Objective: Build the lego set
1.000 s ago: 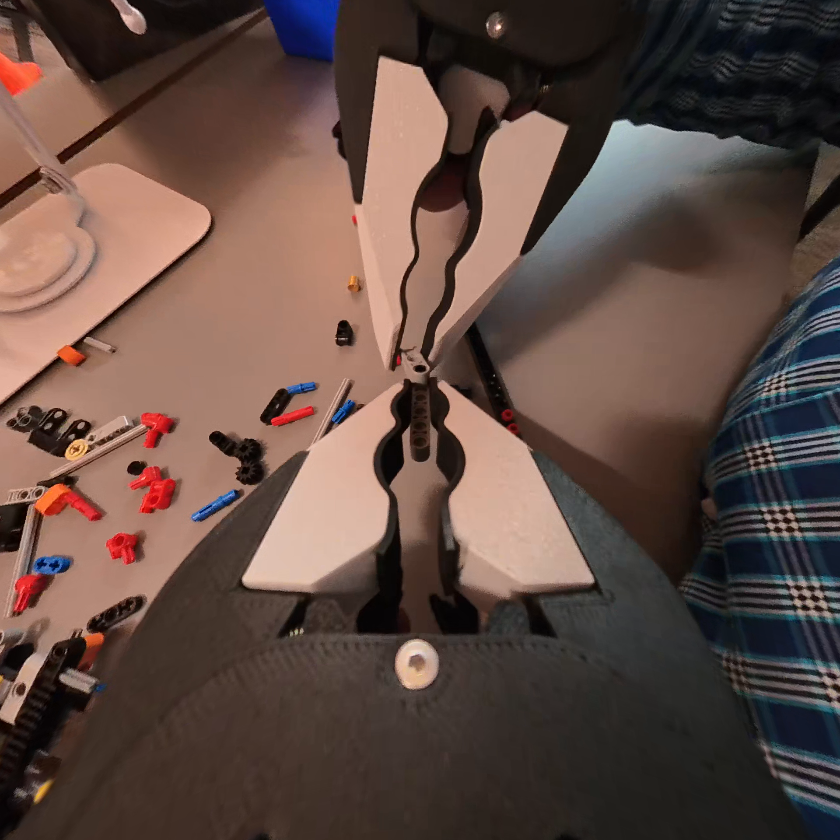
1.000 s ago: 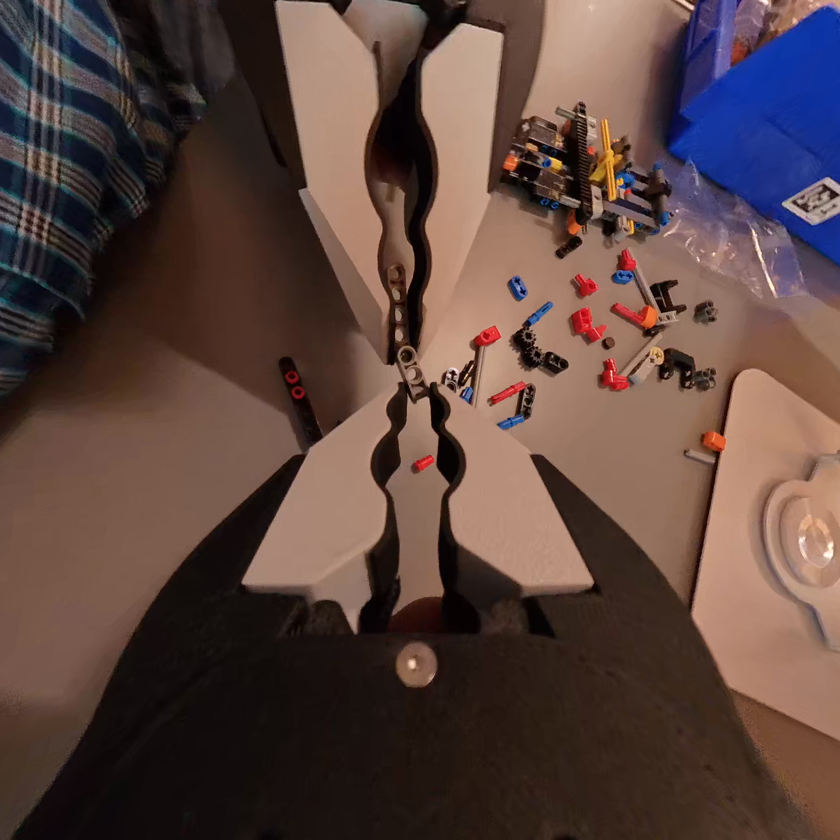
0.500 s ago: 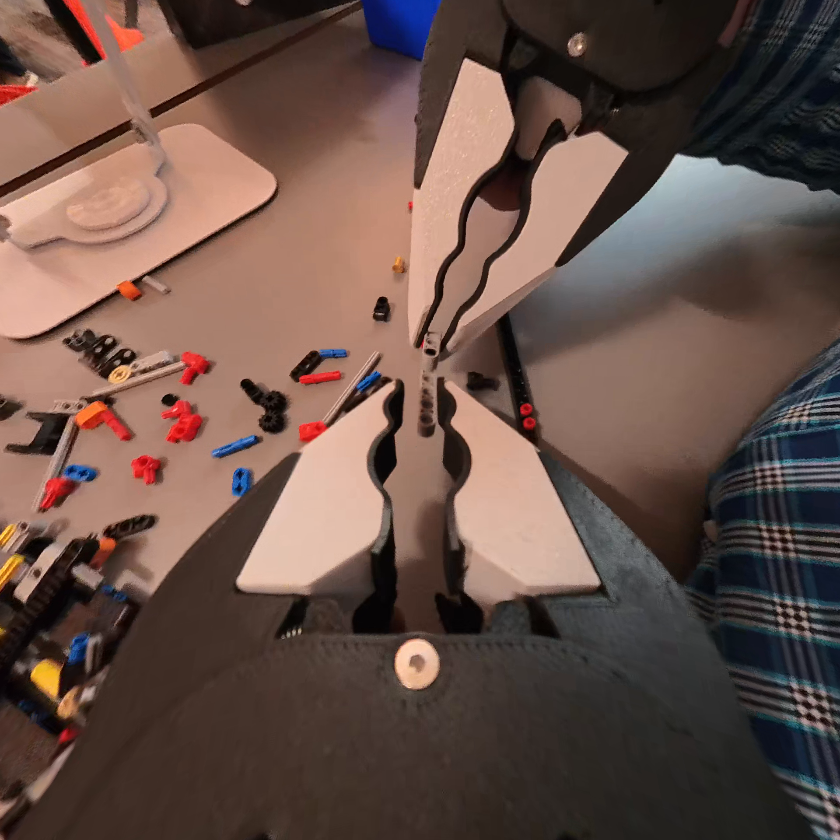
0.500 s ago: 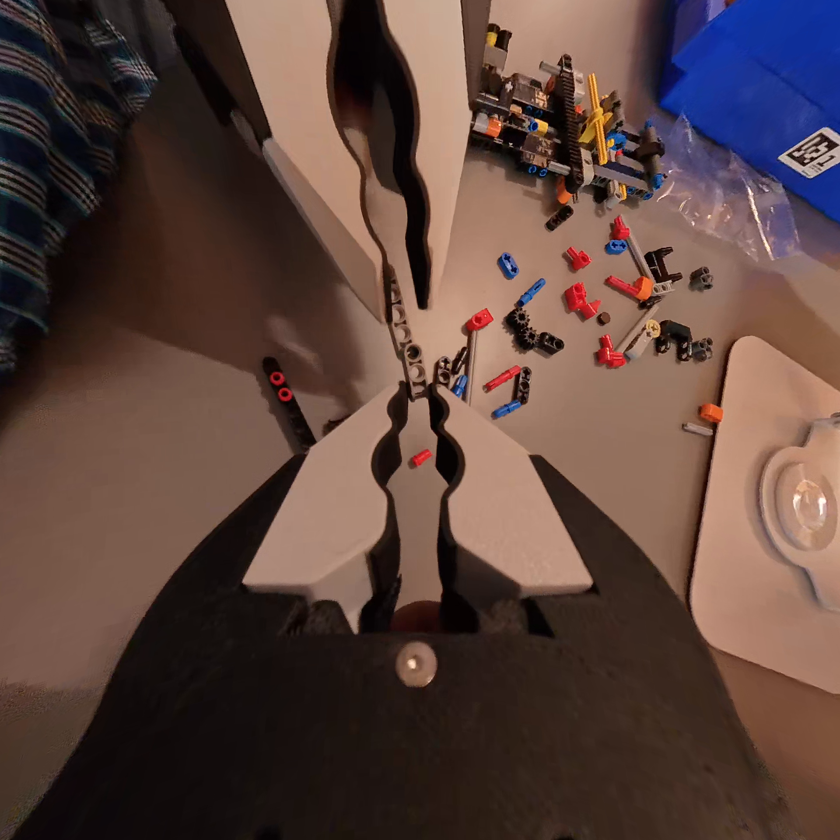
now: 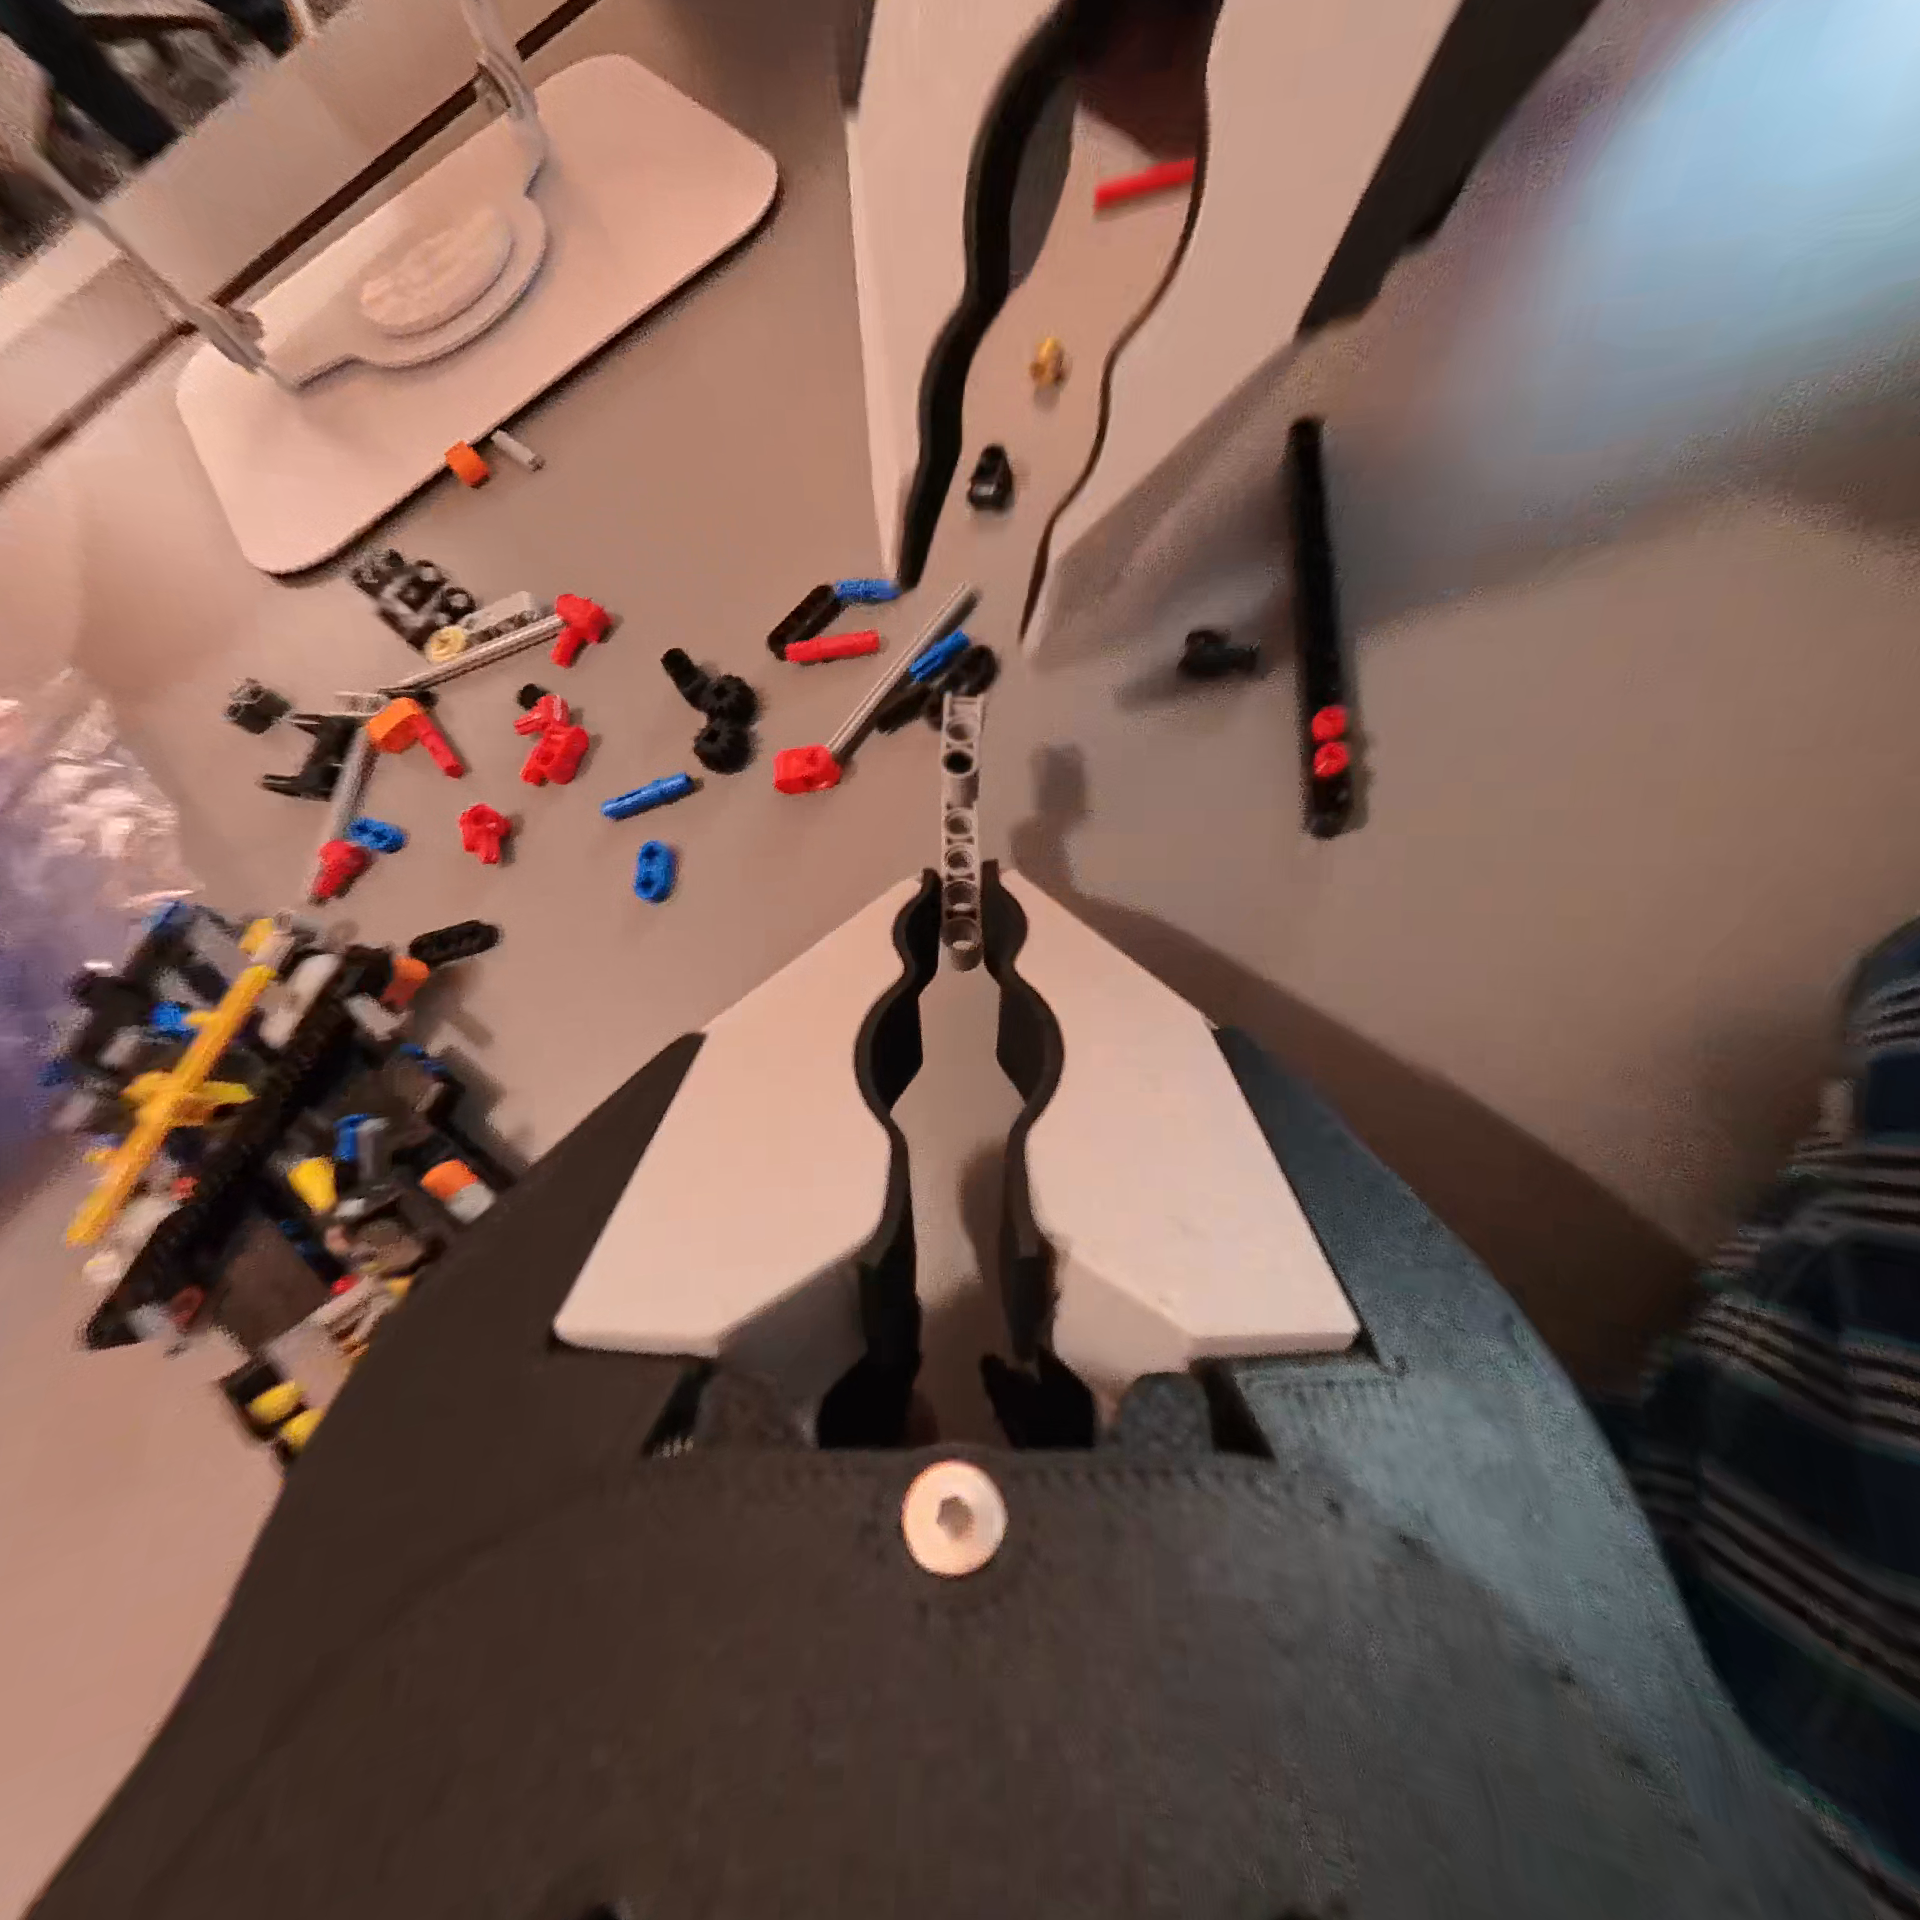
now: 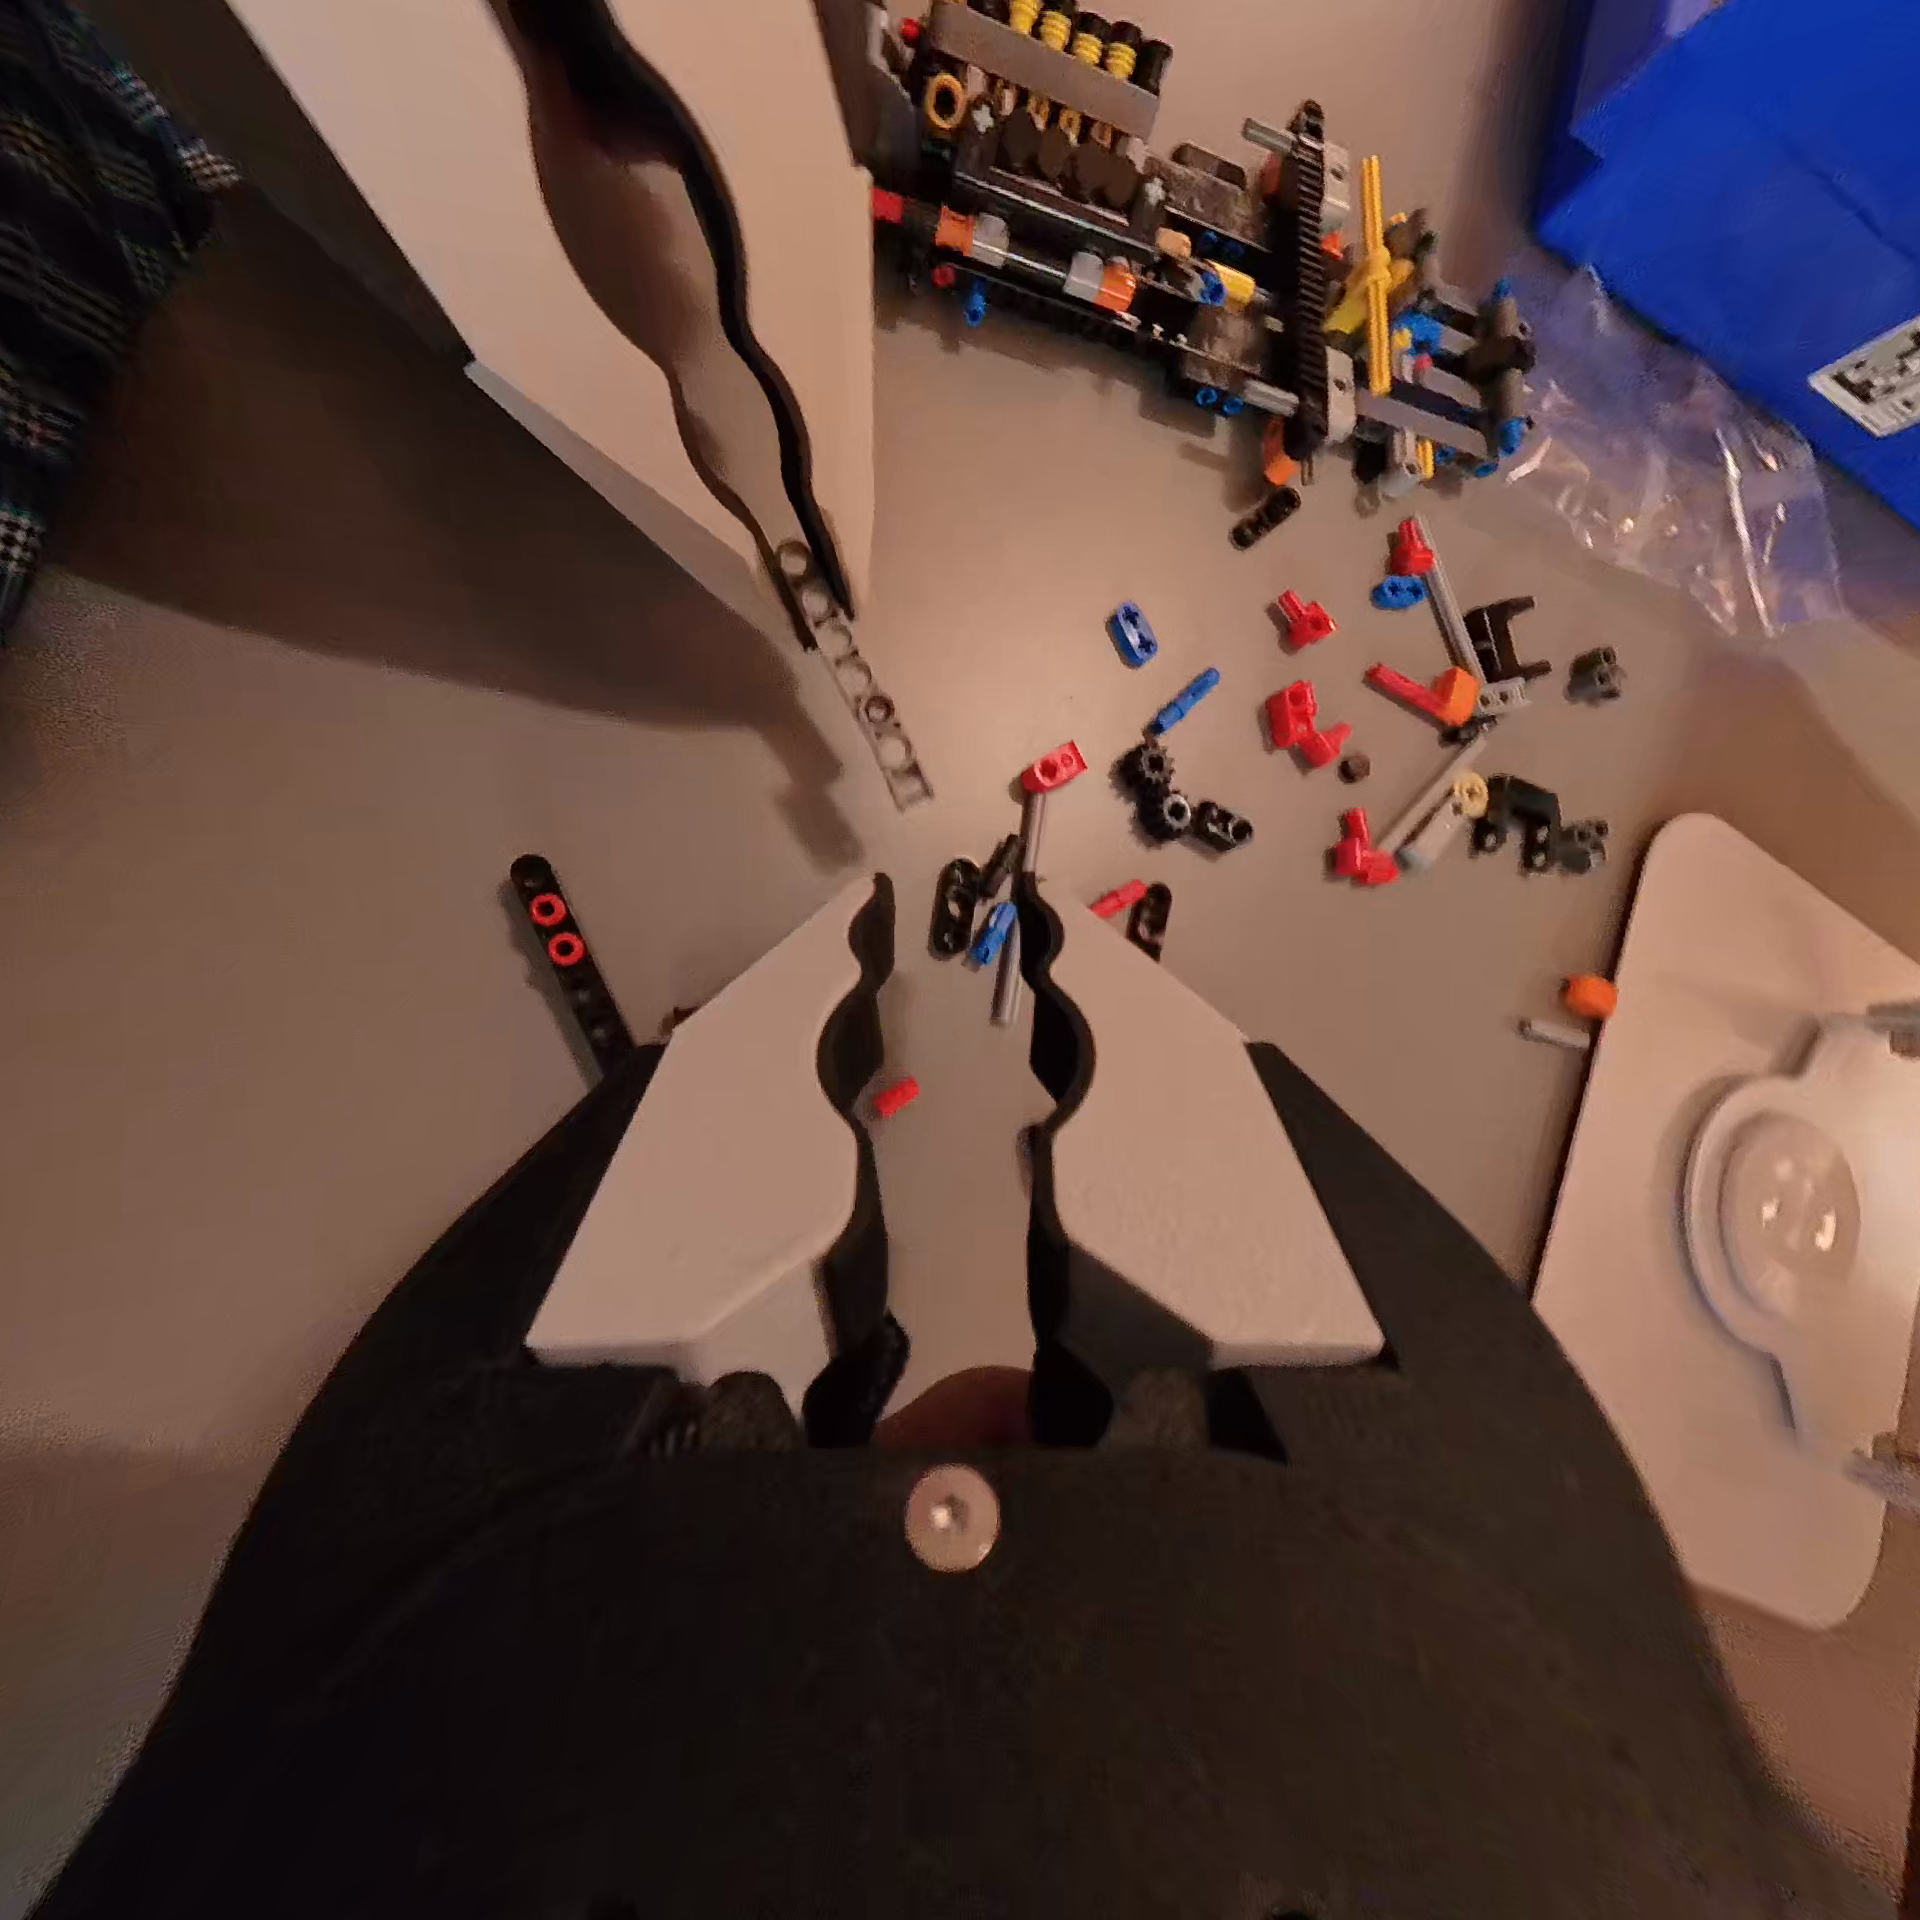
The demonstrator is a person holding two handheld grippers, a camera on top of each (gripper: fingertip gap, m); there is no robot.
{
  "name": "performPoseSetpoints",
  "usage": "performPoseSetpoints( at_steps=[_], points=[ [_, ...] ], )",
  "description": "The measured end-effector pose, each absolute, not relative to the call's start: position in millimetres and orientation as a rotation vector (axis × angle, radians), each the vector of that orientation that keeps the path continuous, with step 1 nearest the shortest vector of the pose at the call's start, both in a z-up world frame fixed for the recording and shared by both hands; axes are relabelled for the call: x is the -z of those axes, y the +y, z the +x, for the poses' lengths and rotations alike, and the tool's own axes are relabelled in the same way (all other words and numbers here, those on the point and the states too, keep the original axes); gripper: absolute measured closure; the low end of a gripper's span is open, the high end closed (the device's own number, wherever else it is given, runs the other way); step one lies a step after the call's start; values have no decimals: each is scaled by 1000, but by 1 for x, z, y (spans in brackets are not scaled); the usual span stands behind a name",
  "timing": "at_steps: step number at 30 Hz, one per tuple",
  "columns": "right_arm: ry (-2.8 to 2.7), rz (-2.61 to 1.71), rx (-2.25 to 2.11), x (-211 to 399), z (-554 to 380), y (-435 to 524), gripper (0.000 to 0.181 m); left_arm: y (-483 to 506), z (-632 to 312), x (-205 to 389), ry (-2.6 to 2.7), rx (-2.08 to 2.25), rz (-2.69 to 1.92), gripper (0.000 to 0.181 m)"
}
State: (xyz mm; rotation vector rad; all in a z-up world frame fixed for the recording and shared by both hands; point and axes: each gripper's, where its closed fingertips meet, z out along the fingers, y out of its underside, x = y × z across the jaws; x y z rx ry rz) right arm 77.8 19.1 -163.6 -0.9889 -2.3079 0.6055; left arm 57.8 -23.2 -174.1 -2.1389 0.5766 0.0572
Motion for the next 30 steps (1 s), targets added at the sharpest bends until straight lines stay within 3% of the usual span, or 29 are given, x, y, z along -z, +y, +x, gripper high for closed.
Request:
performPoseSetpoints(
  at_steps=[1, 8, 15, 30],
  points=[
    [-2292, -1013, -607, 163, 81, 22, 161, -23, 54, 176, 624, -164, -2127, 176],
    [-2217, -1128, -604, 165, 106, 25, 163, -27, 58, 190, 931, -483, -2049, 175],
    [-2110, -1308, -580, 170, 121, 34, 169, -36, 61, 185, 886, -350, -2064, 153],
    [-1894, -1643, -553, 194, 114, 43, 178, -33, 58, 194, 690, -99, -2261, 174]
  ],
)
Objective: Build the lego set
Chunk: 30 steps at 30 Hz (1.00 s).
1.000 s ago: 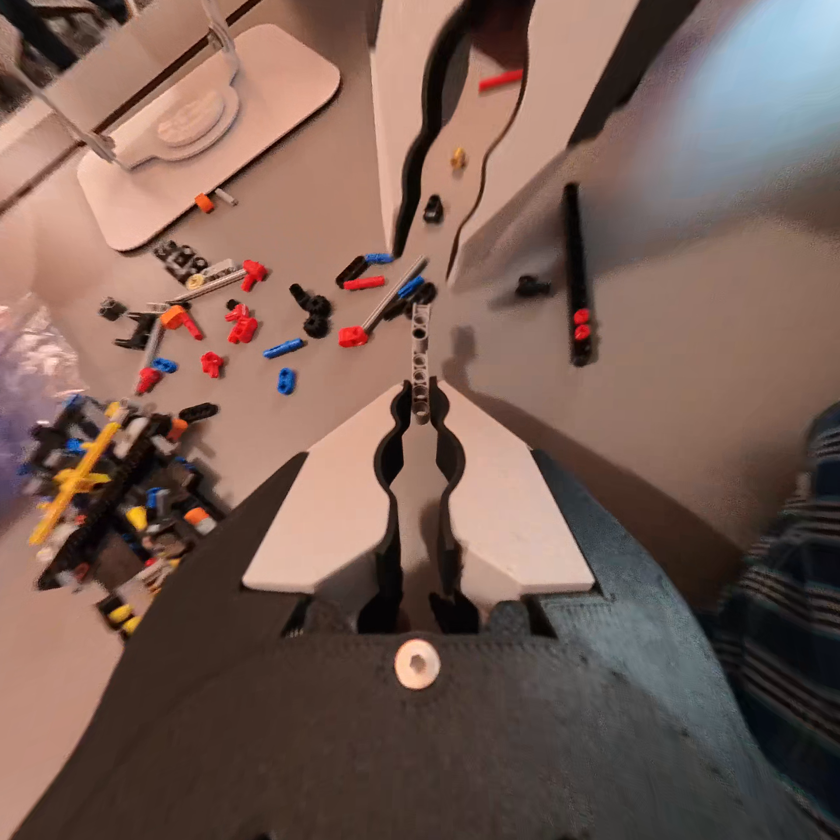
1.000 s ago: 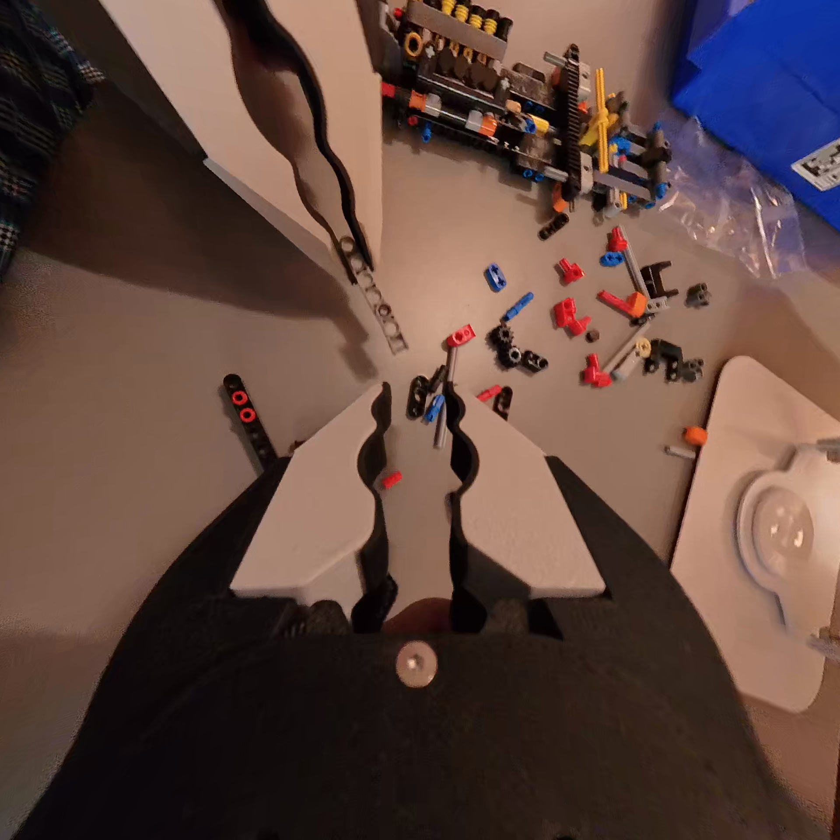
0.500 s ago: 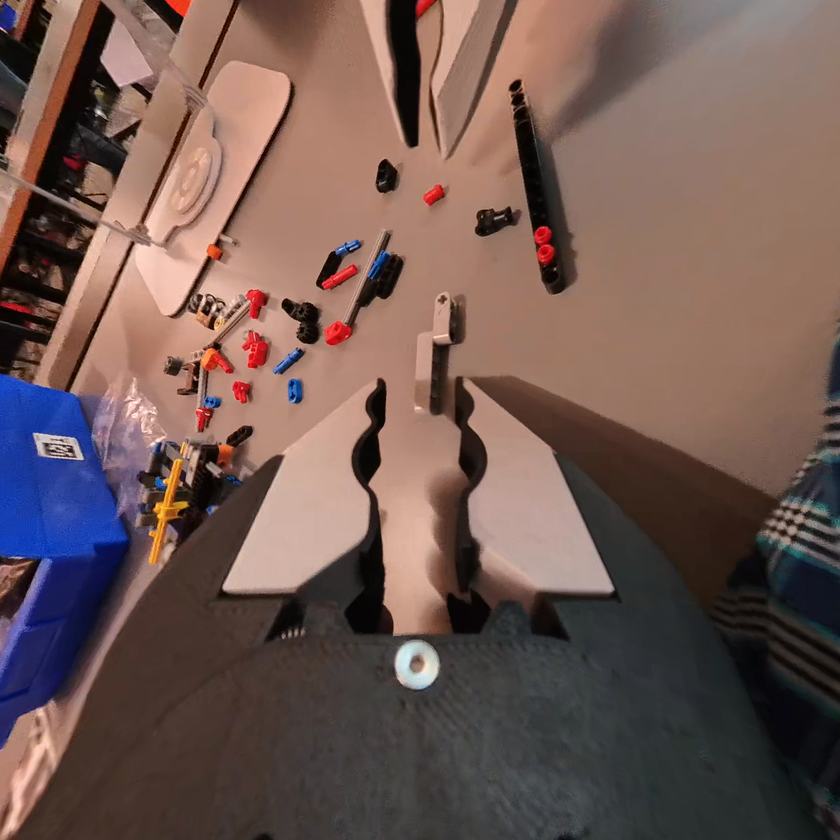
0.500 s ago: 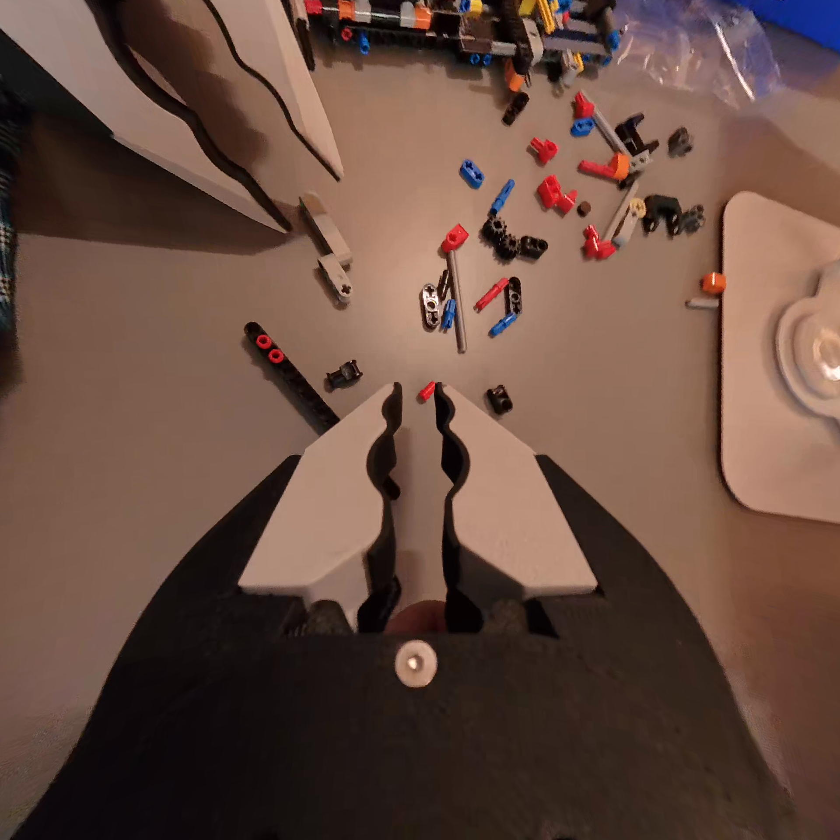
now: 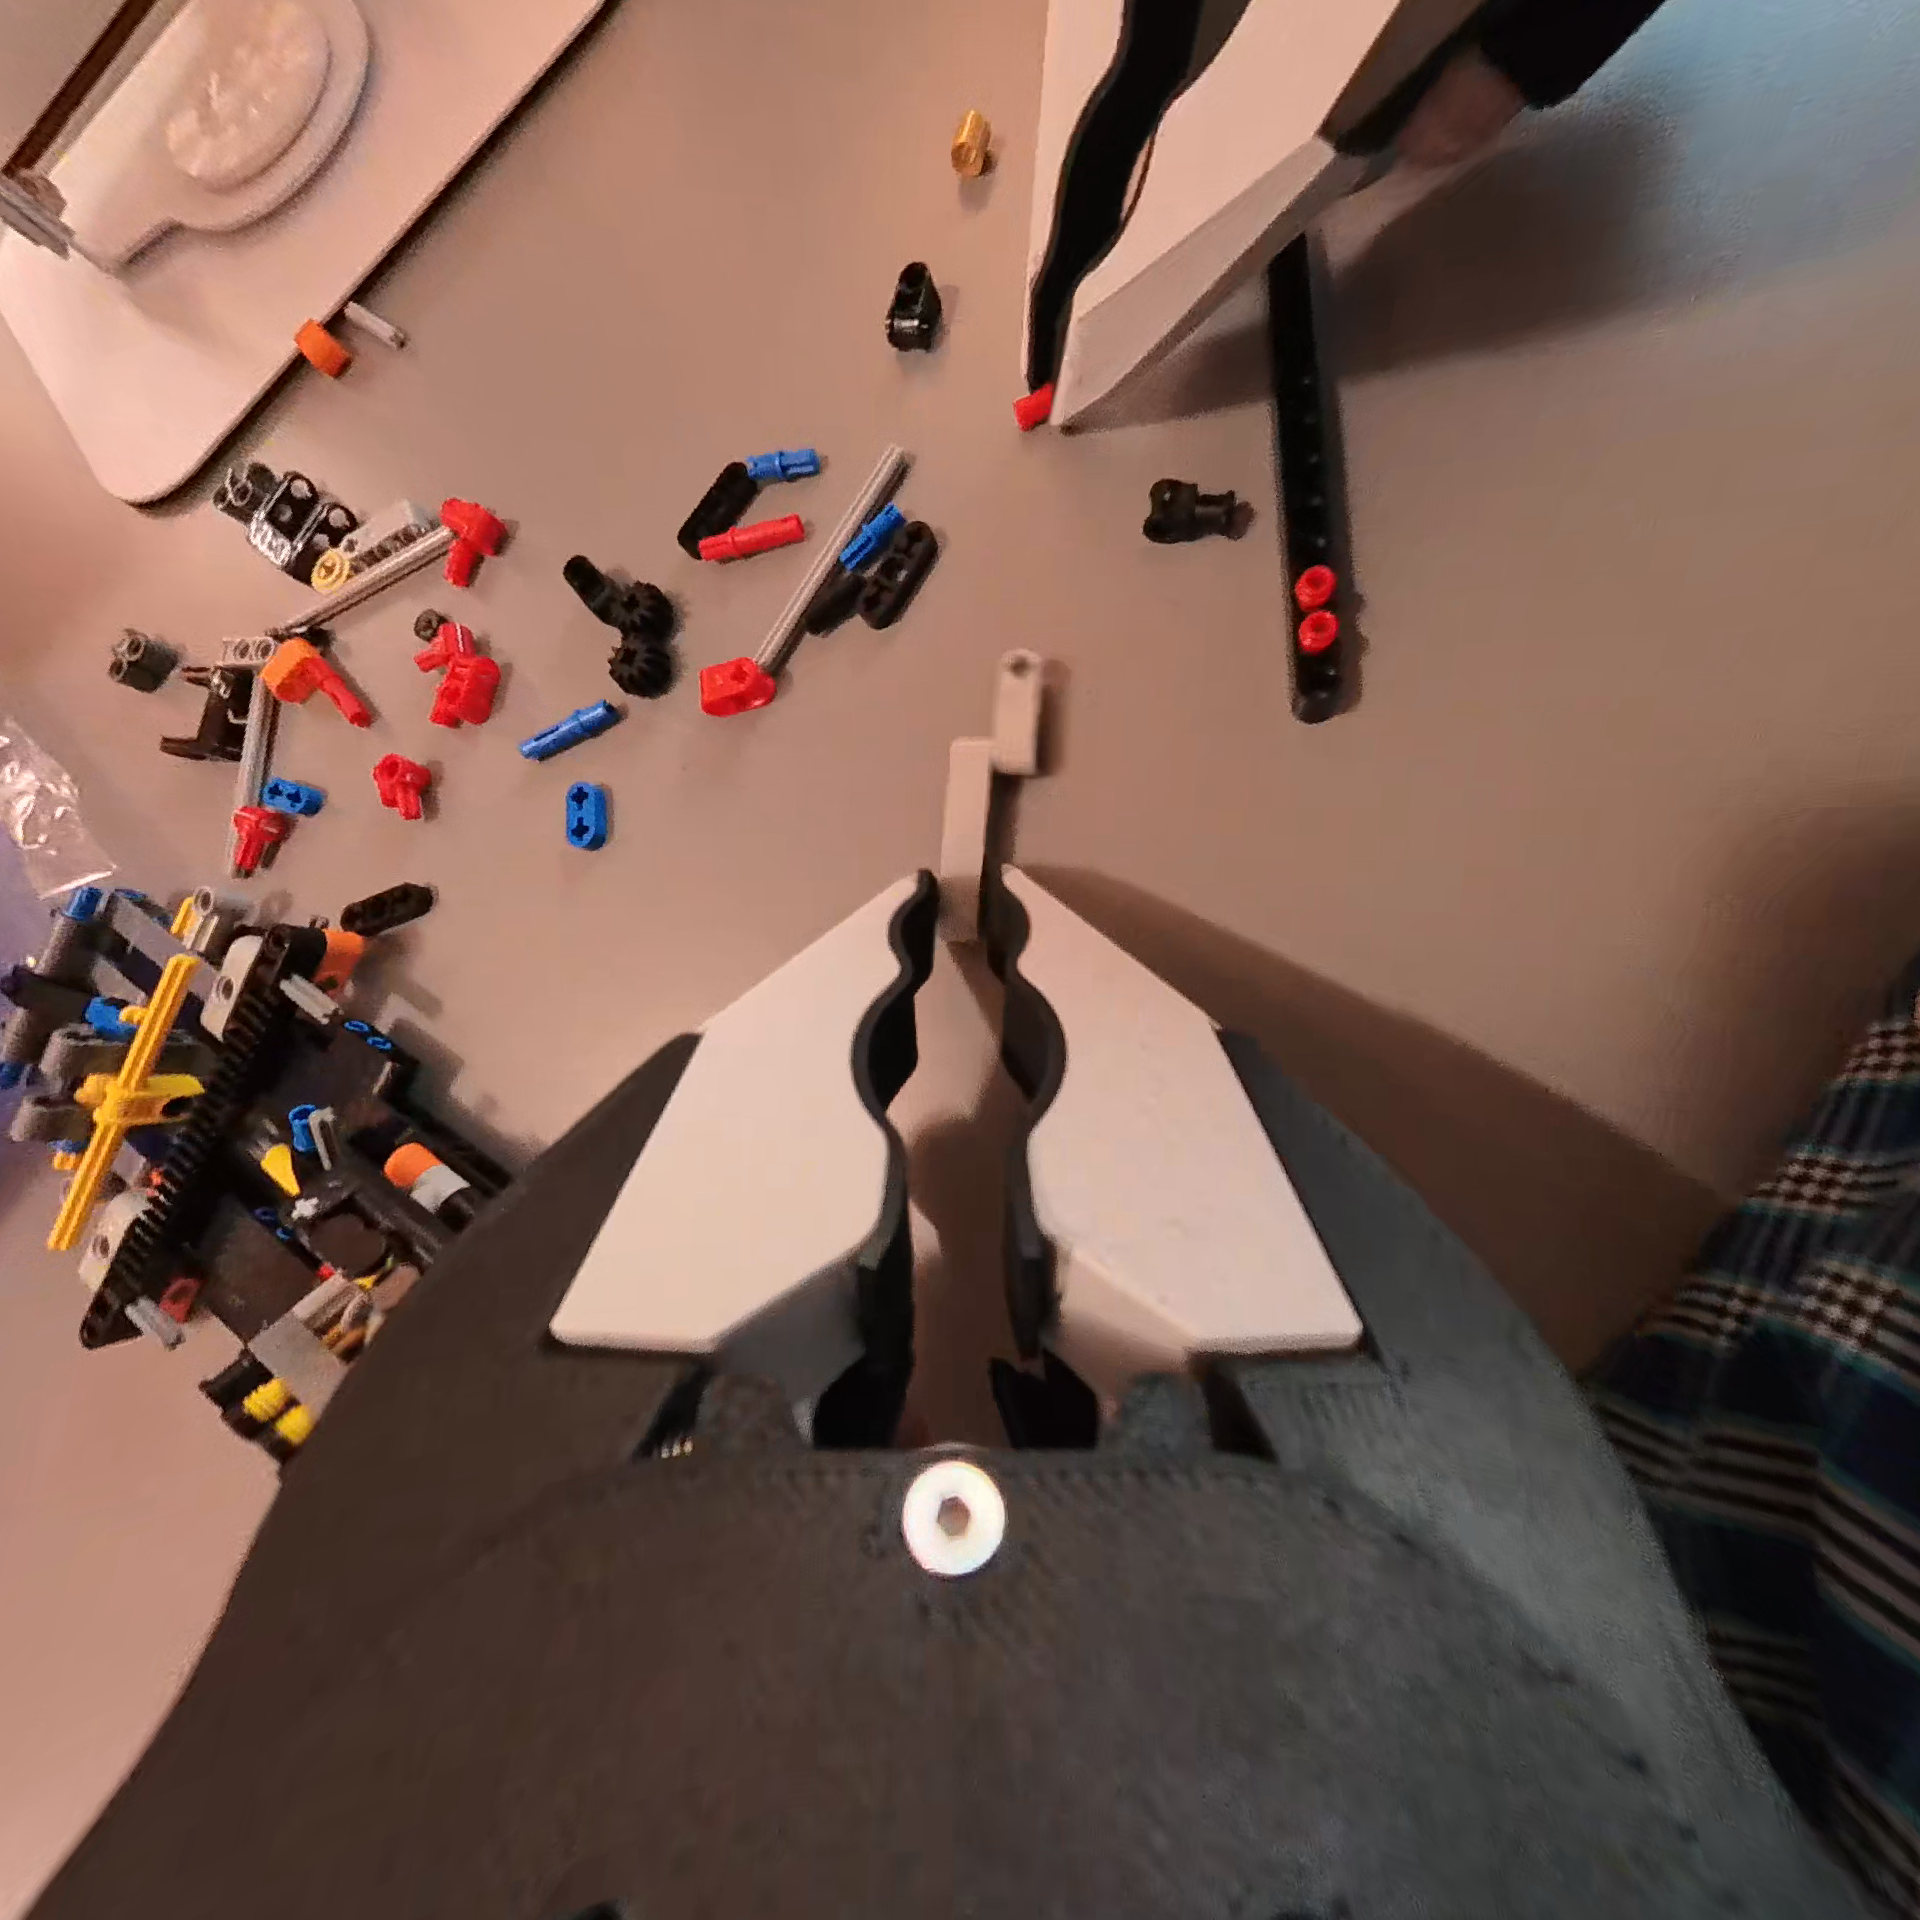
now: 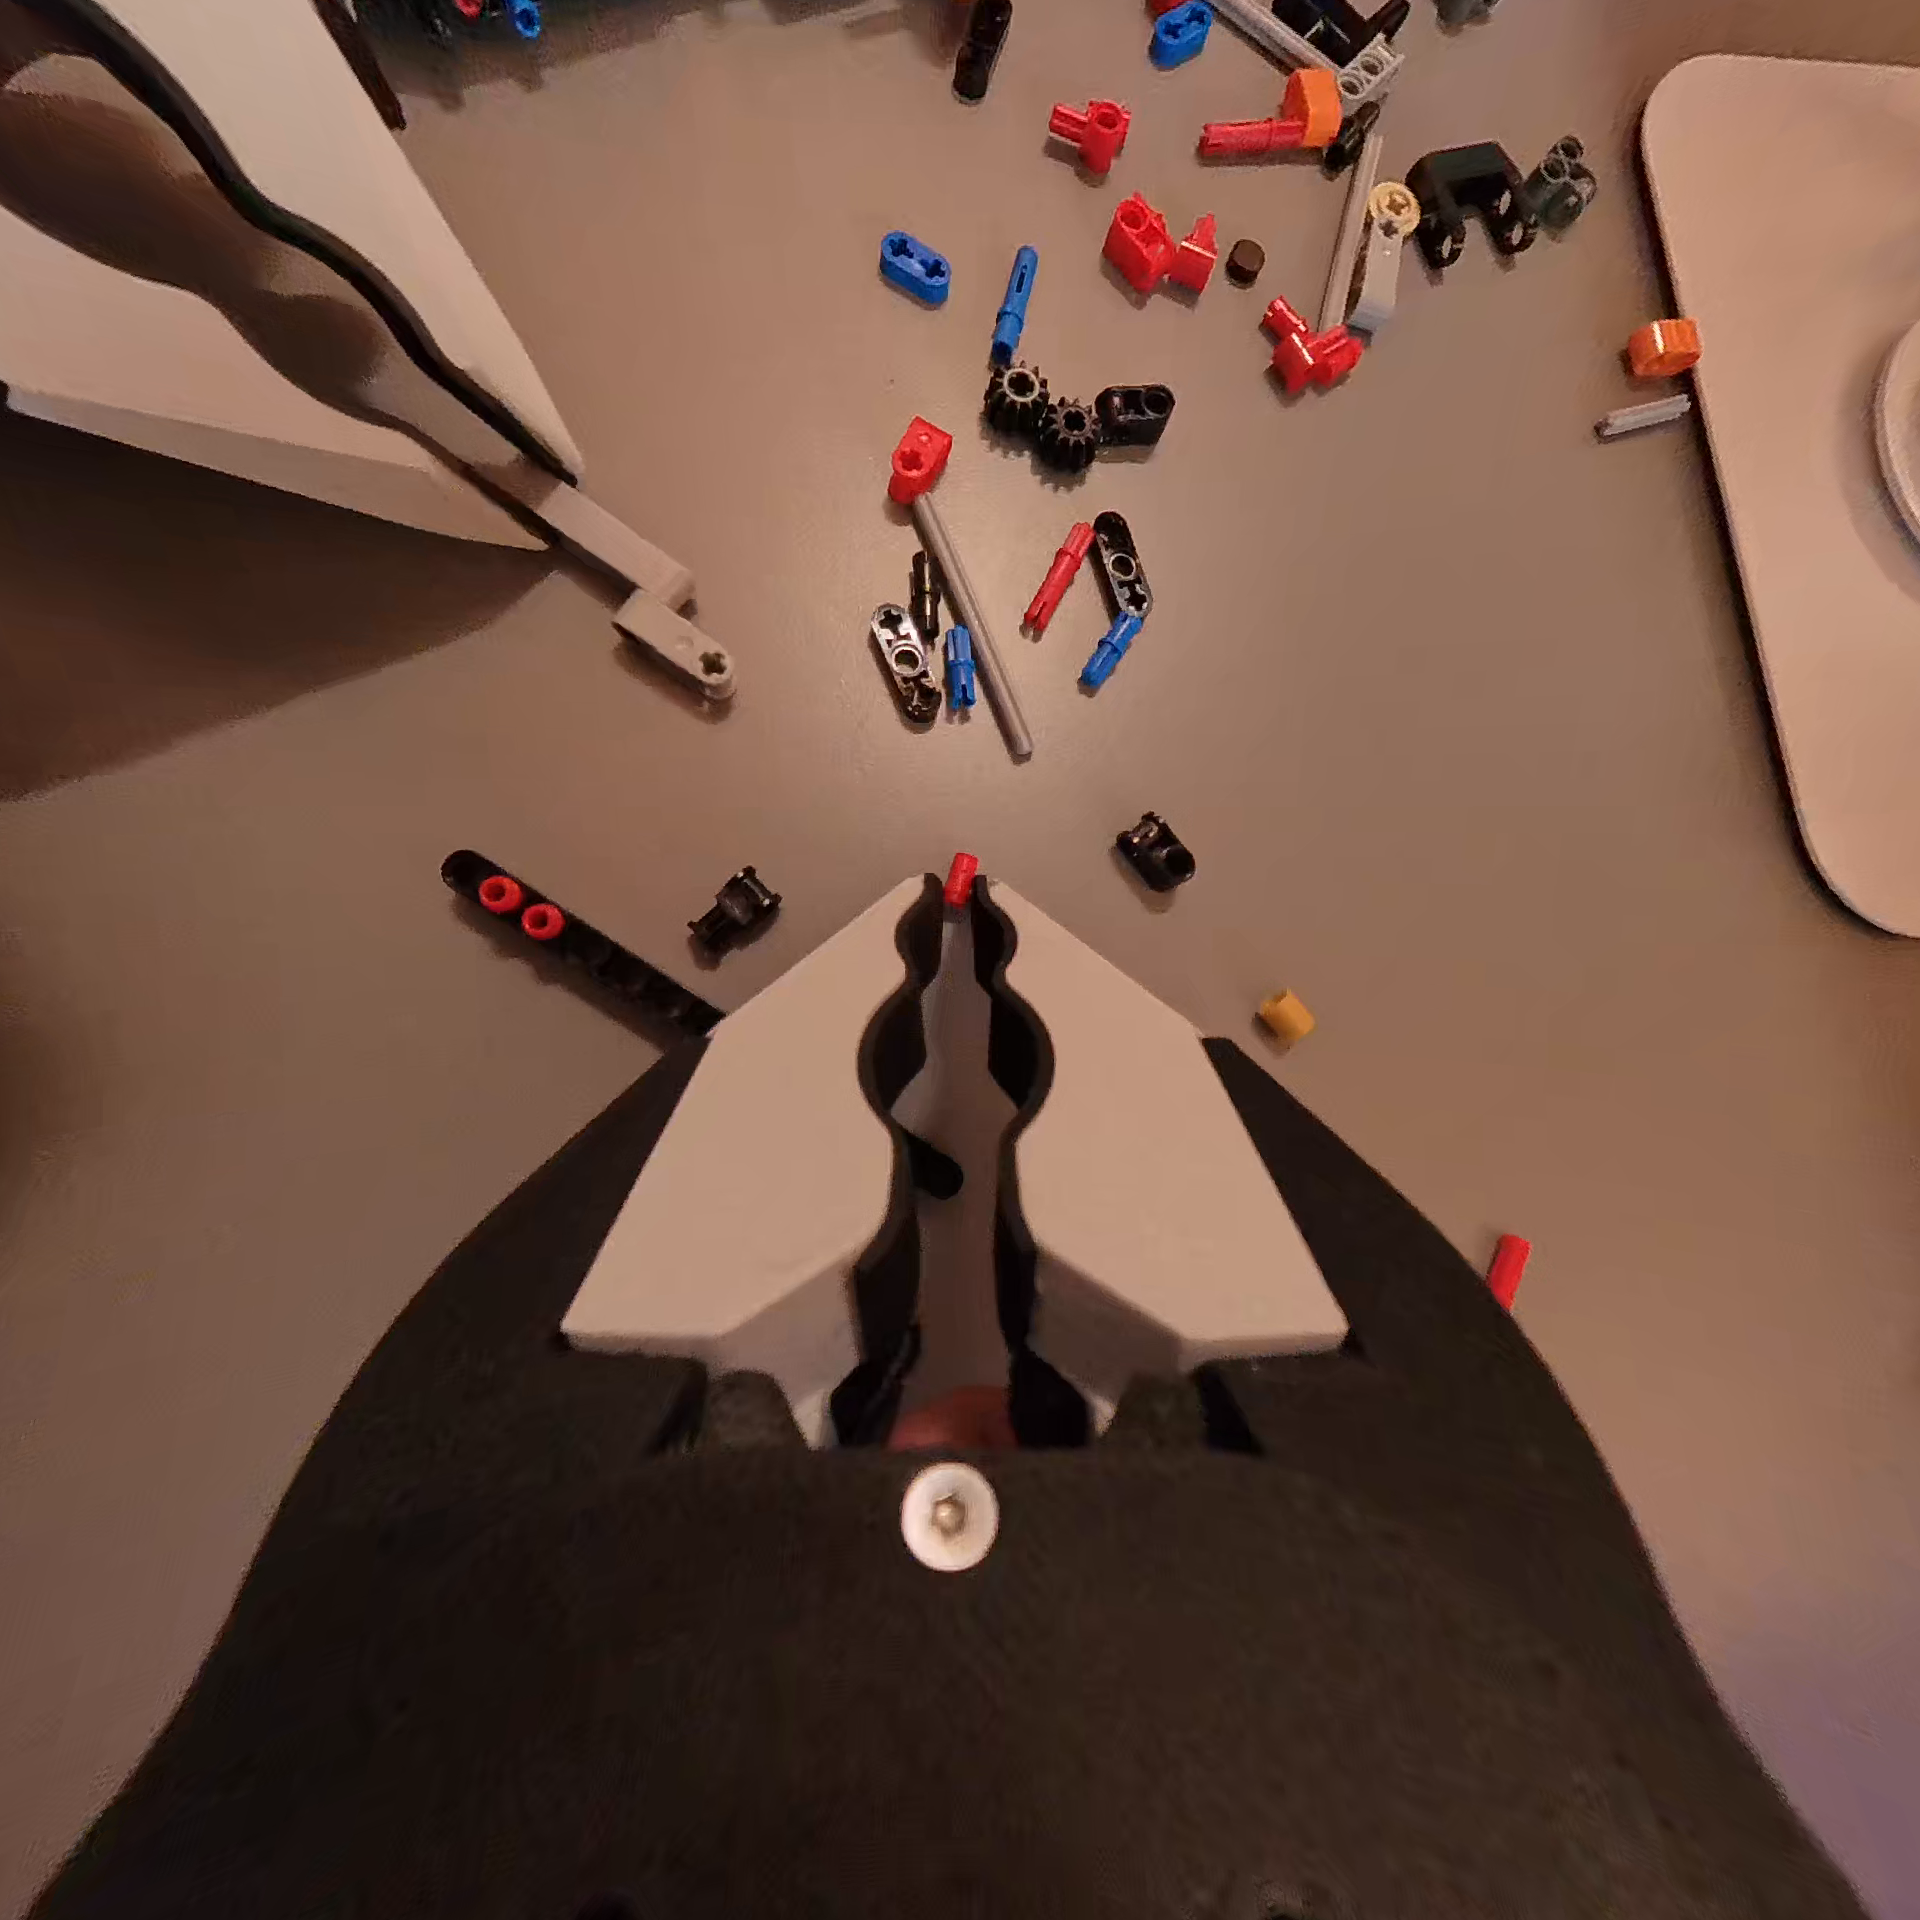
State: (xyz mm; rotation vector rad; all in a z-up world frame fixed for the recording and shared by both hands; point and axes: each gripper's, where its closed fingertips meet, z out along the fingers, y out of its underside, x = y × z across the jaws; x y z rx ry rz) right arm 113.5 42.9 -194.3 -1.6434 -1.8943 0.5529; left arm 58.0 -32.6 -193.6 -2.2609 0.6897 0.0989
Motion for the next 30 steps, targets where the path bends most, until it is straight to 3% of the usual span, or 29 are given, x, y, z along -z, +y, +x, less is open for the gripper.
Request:
performPoseSetpoints(
  at_steps=[5, 11, 14, 19, 26, 30],
  points=[
    [-1908, -1598, -566, 193, 111, 41, 178, -34, 64, 193, 579, -77, -2284, 175],
    [-1942, -1512, -677, 176, 105, 18, 178, -34, 67, 182, 579, -2, -2256, 154],
    [-1969, -1498, -740, 174, 104, 2, 179, -29, 68, 185, 663, 13, -2272, 155],
    [-1997, -1505, -770, 183, 101, -14, 178, -23, 70, 195, 698, 19, -2316, 175],
    [-1978, -1558, -761, 193, 94, -11, 178, -22, 69, 195, 460, 44, -2367, 175],
    [-1981, -1552, -783, 194, 90, -11, 178, -25, 80, 190, 411, 125, -2346, 157]
  ],
)
